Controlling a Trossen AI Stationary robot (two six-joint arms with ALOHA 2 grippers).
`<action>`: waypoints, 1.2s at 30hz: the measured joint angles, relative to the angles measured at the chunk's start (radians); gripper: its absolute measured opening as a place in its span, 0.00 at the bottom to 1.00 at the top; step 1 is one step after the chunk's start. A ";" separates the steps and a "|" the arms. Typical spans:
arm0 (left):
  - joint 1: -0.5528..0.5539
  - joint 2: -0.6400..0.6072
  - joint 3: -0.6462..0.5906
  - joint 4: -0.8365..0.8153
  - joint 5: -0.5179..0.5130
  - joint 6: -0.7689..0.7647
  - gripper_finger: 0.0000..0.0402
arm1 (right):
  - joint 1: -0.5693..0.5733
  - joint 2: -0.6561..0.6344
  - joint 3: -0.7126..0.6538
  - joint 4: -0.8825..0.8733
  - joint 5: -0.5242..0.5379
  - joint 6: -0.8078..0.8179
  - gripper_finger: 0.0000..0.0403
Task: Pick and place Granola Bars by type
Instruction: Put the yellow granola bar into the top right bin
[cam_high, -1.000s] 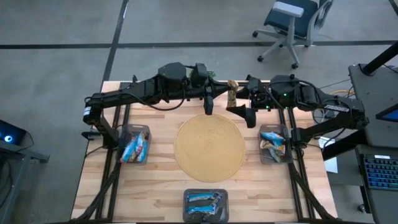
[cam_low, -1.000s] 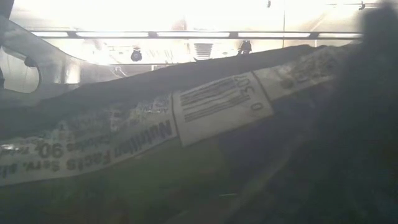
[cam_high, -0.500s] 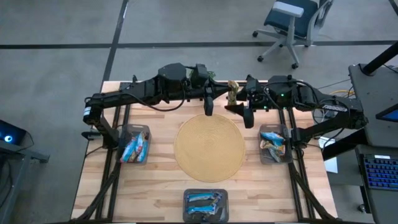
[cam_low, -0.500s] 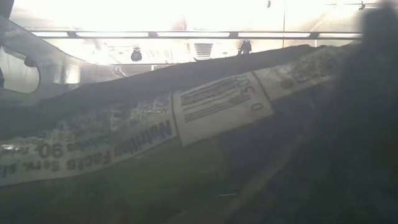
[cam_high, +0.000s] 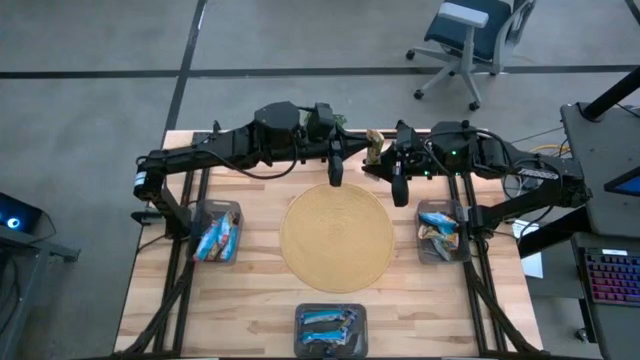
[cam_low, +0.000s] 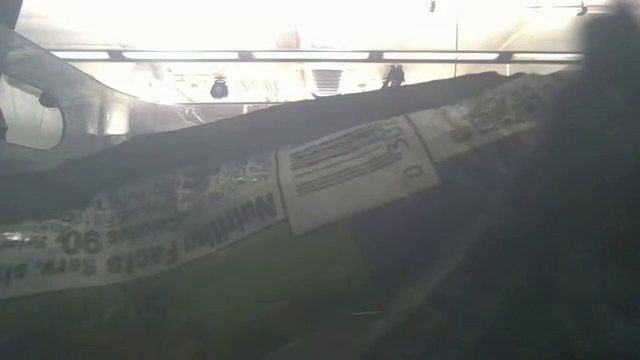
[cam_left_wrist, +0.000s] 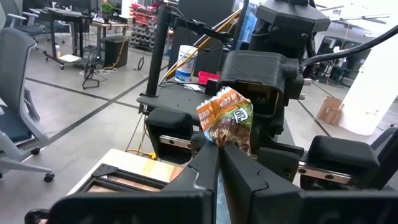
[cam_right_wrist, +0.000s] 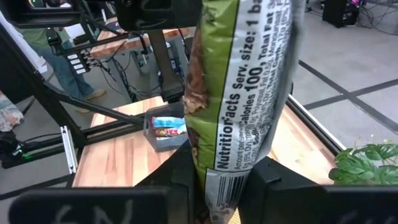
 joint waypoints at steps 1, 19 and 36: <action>0.000 0.000 0.000 0.000 0.000 0.000 0.00 | 0.000 0.000 0.000 0.000 -0.001 -0.002 0.15; 0.001 0.000 0.000 -0.049 0.057 0.001 0.24 | 0.000 -0.003 0.004 -0.006 -0.009 -0.017 0.13; 0.002 -0.176 0.001 -0.515 -0.117 -0.006 0.38 | 0.000 -0.048 0.004 -0.358 -0.009 0.087 0.13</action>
